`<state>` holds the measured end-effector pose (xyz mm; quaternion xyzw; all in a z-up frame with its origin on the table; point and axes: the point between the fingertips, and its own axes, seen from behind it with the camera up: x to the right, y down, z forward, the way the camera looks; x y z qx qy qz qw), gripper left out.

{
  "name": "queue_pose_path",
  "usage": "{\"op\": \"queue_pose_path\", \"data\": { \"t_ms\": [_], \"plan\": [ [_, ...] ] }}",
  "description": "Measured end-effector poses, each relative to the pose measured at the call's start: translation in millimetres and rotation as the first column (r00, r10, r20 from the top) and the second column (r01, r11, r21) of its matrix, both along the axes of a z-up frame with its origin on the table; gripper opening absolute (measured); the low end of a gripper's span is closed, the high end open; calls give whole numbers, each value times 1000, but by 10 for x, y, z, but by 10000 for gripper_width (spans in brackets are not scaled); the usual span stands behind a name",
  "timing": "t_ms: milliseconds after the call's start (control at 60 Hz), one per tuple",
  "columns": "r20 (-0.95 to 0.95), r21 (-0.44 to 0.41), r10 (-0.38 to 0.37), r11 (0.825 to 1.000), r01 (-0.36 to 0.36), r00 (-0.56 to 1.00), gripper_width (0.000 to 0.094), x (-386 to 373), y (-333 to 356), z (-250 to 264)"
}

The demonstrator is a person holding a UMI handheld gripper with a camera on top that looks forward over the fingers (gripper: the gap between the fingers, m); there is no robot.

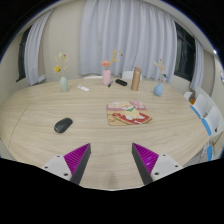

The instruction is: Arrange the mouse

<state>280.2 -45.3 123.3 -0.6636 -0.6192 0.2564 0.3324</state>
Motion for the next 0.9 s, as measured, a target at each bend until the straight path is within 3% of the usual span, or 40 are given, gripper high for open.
{"op": "queue_pose_path", "data": {
  "t_ms": [550,900],
  "plan": [
    [10,-101,132,986,-130,991,858,-195,-1899,-364],
    [8,-129,149,981,-147,989,861,-734,-2527,-743]
  ]
}}
